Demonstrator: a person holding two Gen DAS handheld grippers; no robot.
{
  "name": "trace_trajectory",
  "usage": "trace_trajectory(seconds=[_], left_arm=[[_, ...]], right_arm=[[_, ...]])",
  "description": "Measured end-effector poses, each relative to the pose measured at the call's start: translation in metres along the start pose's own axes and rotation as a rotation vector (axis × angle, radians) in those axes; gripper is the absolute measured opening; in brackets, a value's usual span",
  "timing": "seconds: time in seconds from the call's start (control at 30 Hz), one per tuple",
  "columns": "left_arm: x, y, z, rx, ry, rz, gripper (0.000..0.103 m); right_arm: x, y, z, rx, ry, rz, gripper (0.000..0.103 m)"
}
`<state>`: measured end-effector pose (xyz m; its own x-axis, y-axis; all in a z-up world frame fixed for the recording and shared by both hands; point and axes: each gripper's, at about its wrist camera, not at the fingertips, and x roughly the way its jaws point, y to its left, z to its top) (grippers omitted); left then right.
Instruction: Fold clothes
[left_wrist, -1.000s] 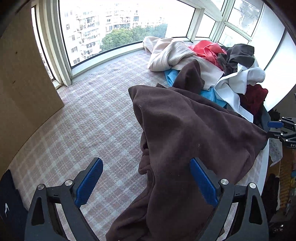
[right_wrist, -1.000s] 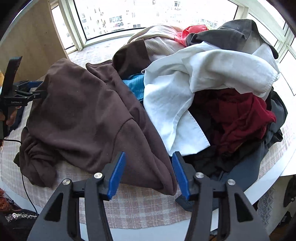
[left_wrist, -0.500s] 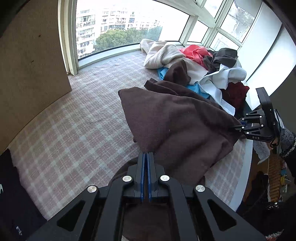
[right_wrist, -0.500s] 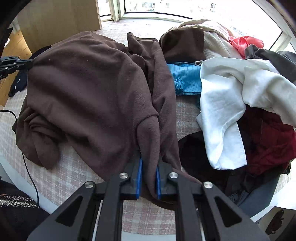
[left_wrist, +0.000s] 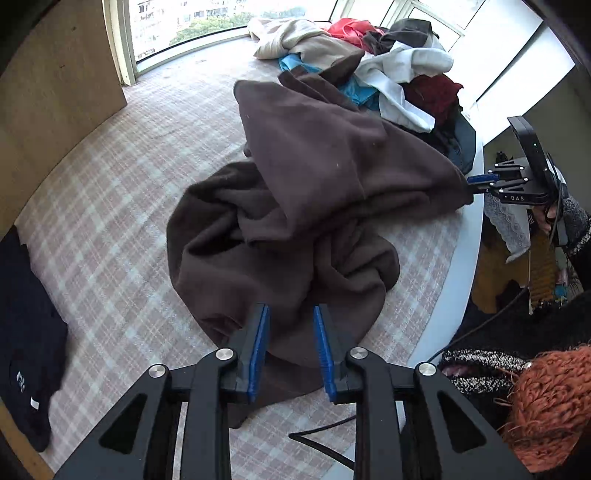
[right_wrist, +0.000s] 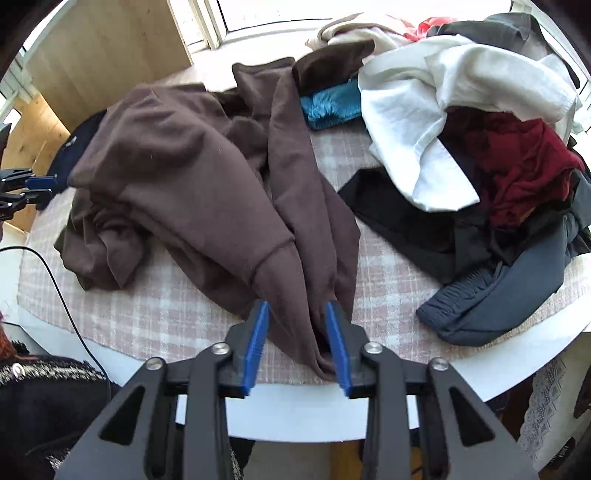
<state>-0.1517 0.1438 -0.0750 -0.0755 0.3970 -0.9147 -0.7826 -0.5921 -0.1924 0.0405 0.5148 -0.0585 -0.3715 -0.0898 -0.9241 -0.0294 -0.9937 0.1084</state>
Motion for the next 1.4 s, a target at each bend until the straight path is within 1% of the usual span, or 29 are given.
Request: trace_trajectory(seconds=[0.03,0.07,0.1,0.13,0.17,0.2,0.27,0.33,0.37,0.4,0.43,0.47,0.5,0.53,0.57,0.67,0.77,0.83,0.87,0.9,0.97,1.07,1.13,1.17,1.2,1.23,1.27,1.33,1.4], left_arm=[[-0.005,0.005,0.014,0.015,-0.035,0.017,0.031],[-0.007,0.010,0.030,0.039,-0.061,0.024,0.036],[-0.006,0.015,0.046,0.066,-0.084,0.027,0.039],[-0.002,0.018,0.064,0.084,-0.095,0.019,0.046],[0.004,0.020,0.082,0.098,-0.102,0.006,0.052],[0.012,0.020,0.099,0.109,-0.100,-0.021,0.054],[0.037,0.015,0.126,0.126,-0.069,-0.084,0.066],[0.066,0.011,0.145,0.136,-0.009,-0.134,0.066],[0.077,0.010,0.146,0.127,0.016,-0.146,0.063],[0.085,0.009,0.145,0.114,0.036,-0.157,0.048],[0.093,0.008,0.144,0.101,0.056,-0.168,0.026],[0.101,0.007,0.143,0.087,0.077,-0.179,0.009],[0.110,0.007,0.142,0.074,0.097,-0.190,0.009],[0.105,0.006,0.137,0.069,0.081,-0.187,0.009],[0.095,0.007,0.131,0.068,0.048,-0.178,0.008],[0.051,0.012,0.106,0.037,-0.055,-0.143,0.008],[-0.011,0.040,0.077,-0.006,-0.160,-0.077,0.008],[-0.049,0.054,0.044,-0.042,-0.206,-0.025,0.009],[-0.055,0.056,0.024,-0.067,-0.208,-0.013,0.009],[-0.055,0.056,0.004,-0.094,-0.200,-0.007,0.010],[-0.055,0.056,-0.036,-0.149,-0.184,0.005,0.020],[-0.034,0.058,-0.078,-0.218,-0.105,0.011,0.020],[-0.024,0.058,-0.100,-0.264,-0.065,0.023,0.020],[-0.019,0.058,-0.110,-0.286,-0.045,0.030,0.020],[-0.022,0.058,-0.112,-0.287,-0.052,0.038,0.020],[-0.028,0.058,-0.111,-0.277,-0.071,0.047,0.021],[-0.035,0.057,-0.109,-0.266,-0.090,0.056,0.024],[-0.042,0.048,-0.099,-0.218,-0.107,0.056,0.029],[-0.039,0.035,-0.085,-0.154,-0.095,0.039,0.031]], right_arm=[[-0.003,0.005,0.011,-0.021,-0.046,-0.009,0.057],[-0.001,0.010,0.022,-0.045,-0.072,-0.021,0.057],[0.004,0.014,0.035,-0.071,-0.088,-0.031,0.057],[0.011,0.017,0.045,-0.088,-0.085,-0.031,0.057],[0.020,0.019,0.052,-0.101,-0.070,-0.023,0.057],[0.029,0.022,0.060,-0.113,-0.054,-0.016,0.057],[0.048,0.026,0.065,-0.139,0.009,-0.004,0.057],[0.065,0.029,0.066,-0.158,0.060,-0.015,0.057],[0.074,0.028,0.062,-0.161,0.080,-0.023,0.057],[0.081,0.028,0.058,-0.160,0.091,-0.020,0.057],[0.083,0.027,0.058,-0.153,0.091,-0.005,0.057],[0.083,0.027,0.058,-0.143,0.086,0.014,0.056],[0.082,0.027,0.058,-0.135,0.077,0.047,0.044],[0.079,0.028,0.061,-0.136,0.070,0.075,0.017],[0.075,0.031,0.064,-0.144,0.065,0.092,0.010],[0.053,0.049,0.081,-0.202,-0.014,0.077,0.008],[0.024,0.079,0.099,-0.268,-0.094,0.149,0.008],[0.018,0.106,0.099,-0.348,-0.102,0.162,0.008],[0.024,0.118,0.096,-0.373,-0.080,0.167,0.008],[0.034,0.128,0.092,-0.387,-0.042,0.174,0.008],[0.060,0.138,0.068,-0.424,0.088,0.195,0.010],[0.067,0.133,0.037,-0.432,0.228,0.257,0.012],[0.062,0.126,0.023,-0.421,0.288,0.291,0.020],[0.052,0.118,0.024,-0.402,0.270,0.286,0.022],[0.042,0.112,0.026,-0.393,0.236,0.264,0.029],[0.033,0.107,0.029,-0.391,0.197,0.237,0.041],[0.028,0.104,0.032,-0.391,0.165,0.213,0.045],[0.025,0.104,0.037,-0.399,0.123,0.183,0.047],[0.030,0.114,0.044,-0.427,0.107,0.204,0.047]])
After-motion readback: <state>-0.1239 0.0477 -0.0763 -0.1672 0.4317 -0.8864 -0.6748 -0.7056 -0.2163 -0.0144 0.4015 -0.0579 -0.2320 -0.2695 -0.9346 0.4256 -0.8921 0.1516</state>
